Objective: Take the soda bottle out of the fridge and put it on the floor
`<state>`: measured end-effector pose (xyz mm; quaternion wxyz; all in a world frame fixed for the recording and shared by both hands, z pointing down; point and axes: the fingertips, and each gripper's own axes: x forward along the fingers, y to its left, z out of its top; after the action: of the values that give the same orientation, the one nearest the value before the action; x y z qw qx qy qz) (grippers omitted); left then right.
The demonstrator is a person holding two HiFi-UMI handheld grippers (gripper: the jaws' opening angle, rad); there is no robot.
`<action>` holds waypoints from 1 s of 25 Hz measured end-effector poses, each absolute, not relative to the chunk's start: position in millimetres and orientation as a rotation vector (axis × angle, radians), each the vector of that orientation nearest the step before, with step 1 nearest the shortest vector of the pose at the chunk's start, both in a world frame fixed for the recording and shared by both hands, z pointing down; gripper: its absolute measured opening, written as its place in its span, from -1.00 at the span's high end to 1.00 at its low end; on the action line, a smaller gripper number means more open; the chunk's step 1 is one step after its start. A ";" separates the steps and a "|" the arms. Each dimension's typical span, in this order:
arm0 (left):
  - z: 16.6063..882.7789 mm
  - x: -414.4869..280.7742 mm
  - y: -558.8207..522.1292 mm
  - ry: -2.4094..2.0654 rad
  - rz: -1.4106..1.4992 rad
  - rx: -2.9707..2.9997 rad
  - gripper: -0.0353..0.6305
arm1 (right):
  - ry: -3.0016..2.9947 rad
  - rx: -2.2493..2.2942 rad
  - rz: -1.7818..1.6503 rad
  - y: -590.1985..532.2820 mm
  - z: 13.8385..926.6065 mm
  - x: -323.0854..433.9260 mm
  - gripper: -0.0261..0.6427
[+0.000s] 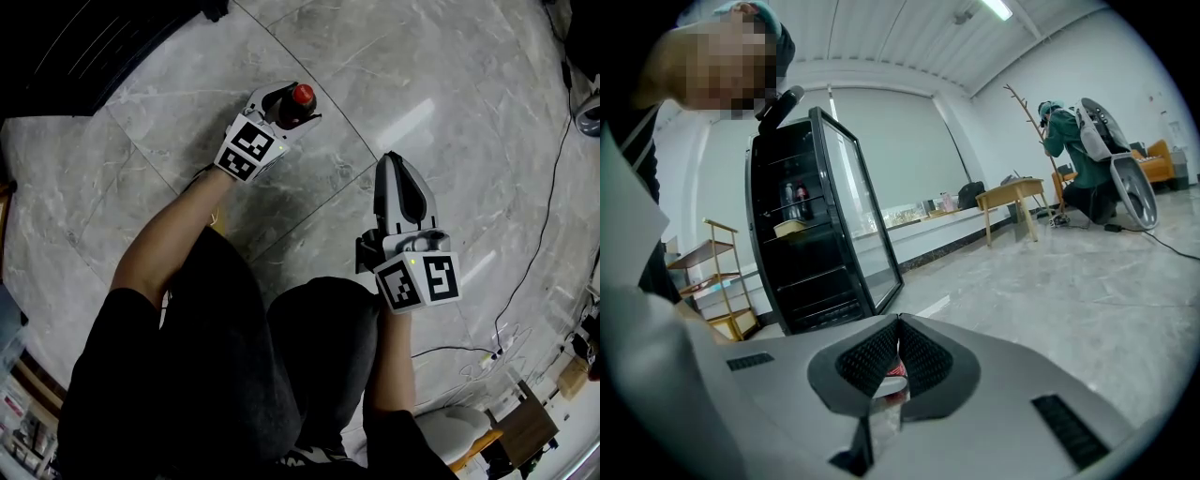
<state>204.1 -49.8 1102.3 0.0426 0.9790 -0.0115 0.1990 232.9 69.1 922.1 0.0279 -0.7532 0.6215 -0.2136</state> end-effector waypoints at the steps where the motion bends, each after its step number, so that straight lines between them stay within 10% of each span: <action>1: 1101.5 204.3 -50.3 -0.039 0.596 2.997 -0.03 | 1.923 -2.321 -0.662 68.8 922.8 232.0 0.86; 25: 1102.0 205.1 -43.8 -0.078 0.575 2.962 -0.07 | 1.898 -2.282 -0.699 71.3 928.9 227.8 0.85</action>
<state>205.1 -43.8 1102.0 0.0616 0.9795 -0.0257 0.1903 227.8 71.3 928.9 0.0462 -0.7475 0.6219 -0.2290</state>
